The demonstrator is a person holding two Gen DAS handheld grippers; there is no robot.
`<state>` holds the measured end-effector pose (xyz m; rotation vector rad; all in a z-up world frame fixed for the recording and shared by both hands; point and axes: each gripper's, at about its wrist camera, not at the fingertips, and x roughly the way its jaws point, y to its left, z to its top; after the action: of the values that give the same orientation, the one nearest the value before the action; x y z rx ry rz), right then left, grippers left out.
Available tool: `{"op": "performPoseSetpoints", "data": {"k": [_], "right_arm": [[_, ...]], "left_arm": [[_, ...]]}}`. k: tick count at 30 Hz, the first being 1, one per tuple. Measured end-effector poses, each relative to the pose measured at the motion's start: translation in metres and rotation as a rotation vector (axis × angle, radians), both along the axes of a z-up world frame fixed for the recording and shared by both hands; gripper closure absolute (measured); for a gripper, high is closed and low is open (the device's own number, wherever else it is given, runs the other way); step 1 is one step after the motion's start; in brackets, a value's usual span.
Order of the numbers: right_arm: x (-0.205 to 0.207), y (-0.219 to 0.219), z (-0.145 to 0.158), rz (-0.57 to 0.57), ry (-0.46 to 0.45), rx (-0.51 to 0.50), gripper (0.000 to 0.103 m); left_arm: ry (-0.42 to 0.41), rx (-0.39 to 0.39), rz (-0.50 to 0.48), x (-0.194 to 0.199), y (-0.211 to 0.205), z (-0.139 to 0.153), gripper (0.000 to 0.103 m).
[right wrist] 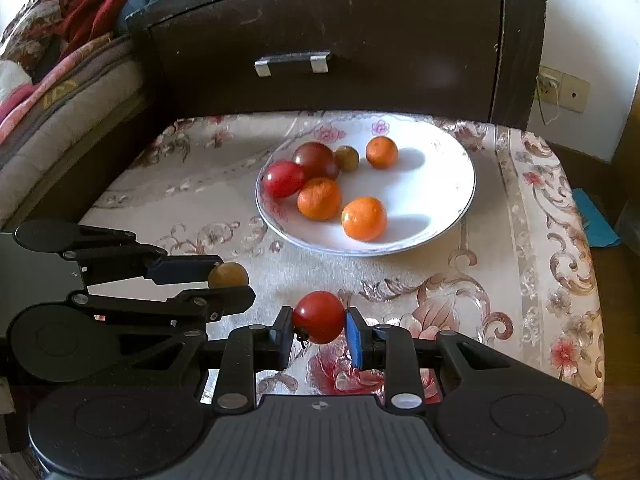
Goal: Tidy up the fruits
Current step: 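Carry the kiwi in the left tool while the right tool carries the red tomato to the bowl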
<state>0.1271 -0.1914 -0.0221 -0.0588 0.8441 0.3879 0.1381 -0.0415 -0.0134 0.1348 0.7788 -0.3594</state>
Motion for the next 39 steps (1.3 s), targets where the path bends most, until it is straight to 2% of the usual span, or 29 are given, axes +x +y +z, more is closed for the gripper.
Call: {"op": "performPoseSetpoints", "data": {"k": [21, 32, 39], "right_arm": [[0.01, -0.002, 0.013, -0.046, -0.056, 0.02, 0.08], [0.036, -0.012, 0.023, -0.091, -0.111, 0.032, 0.079], [0.06, -0.019, 0.019, -0.122, -0.107, 0.056, 0.079]], "left_arm": [[-0.048, 0.003, 0.015, 0.016, -0.005, 0.013, 0.067], [-0.098, -0.003, 0.013, 0.044, -0.015, 0.026, 0.067], [-0.105, 0.002, 0.008, 0.068, -0.023, 0.029, 0.068]]}}
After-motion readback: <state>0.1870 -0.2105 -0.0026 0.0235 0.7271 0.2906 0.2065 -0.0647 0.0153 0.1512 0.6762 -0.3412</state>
